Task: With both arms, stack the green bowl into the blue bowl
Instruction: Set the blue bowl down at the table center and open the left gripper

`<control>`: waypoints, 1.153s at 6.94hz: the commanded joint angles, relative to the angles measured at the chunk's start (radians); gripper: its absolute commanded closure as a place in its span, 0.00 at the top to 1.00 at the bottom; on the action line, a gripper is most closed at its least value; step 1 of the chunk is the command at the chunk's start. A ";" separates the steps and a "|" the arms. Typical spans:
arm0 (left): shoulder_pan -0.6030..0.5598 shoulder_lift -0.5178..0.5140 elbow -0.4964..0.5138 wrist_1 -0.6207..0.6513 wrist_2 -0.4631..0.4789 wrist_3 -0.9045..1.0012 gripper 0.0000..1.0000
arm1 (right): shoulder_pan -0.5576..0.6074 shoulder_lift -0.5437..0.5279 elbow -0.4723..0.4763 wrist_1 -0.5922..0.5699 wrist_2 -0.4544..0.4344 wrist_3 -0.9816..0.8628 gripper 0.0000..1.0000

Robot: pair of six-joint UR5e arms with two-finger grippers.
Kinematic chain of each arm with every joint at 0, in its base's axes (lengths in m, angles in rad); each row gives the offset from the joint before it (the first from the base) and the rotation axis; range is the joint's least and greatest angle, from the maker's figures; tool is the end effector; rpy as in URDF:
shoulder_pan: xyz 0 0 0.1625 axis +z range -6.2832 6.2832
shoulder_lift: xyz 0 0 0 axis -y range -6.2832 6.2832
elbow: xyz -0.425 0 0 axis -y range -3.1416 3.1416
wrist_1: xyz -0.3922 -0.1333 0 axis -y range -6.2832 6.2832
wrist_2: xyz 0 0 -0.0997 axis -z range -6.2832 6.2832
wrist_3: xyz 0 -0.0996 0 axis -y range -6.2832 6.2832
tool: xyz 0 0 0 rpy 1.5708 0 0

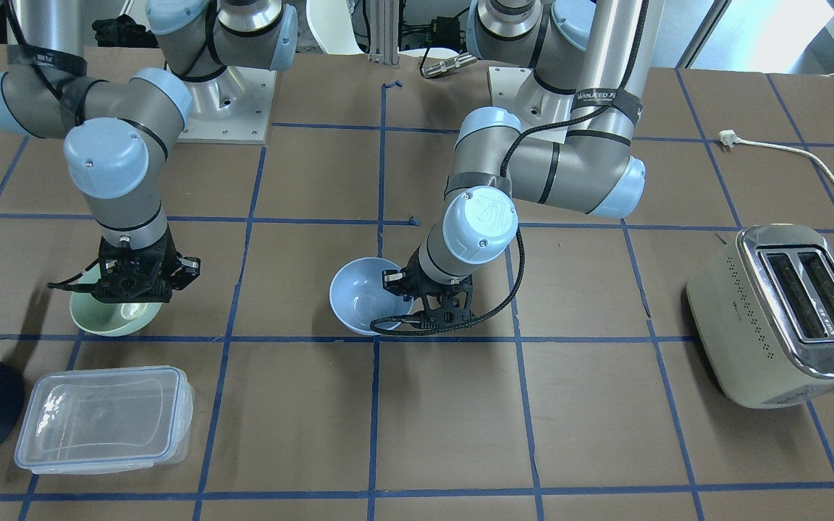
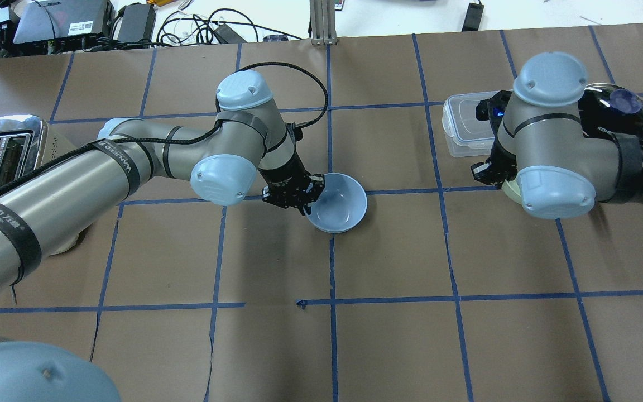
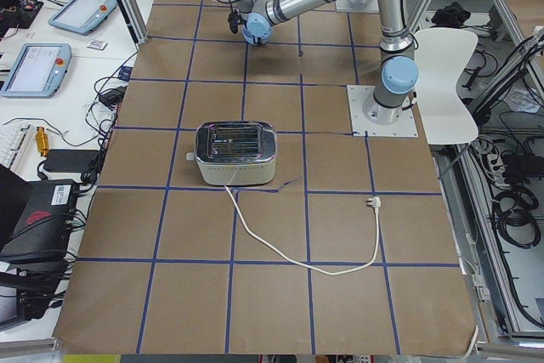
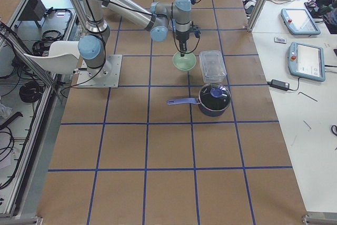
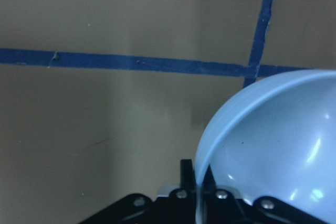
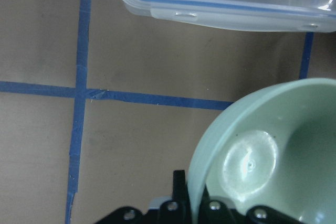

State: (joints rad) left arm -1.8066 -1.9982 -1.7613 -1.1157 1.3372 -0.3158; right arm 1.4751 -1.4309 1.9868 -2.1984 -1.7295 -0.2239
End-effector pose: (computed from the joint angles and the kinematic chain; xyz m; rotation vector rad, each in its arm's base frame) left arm -0.2872 -0.5260 0.2103 0.1459 -2.9403 -0.3251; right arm 0.0694 -0.5078 0.2854 0.1820 -2.9673 0.0677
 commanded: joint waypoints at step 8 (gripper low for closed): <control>0.259 0.356 0.342 -0.506 0.235 0.409 1.00 | 0.408 0.165 -0.397 0.314 0.002 1.057 0.00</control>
State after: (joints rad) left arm -1.5845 -1.7175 -1.4105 -1.5999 1.5591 0.0738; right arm 1.8134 -1.3272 1.6662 -1.9202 -1.7197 0.6584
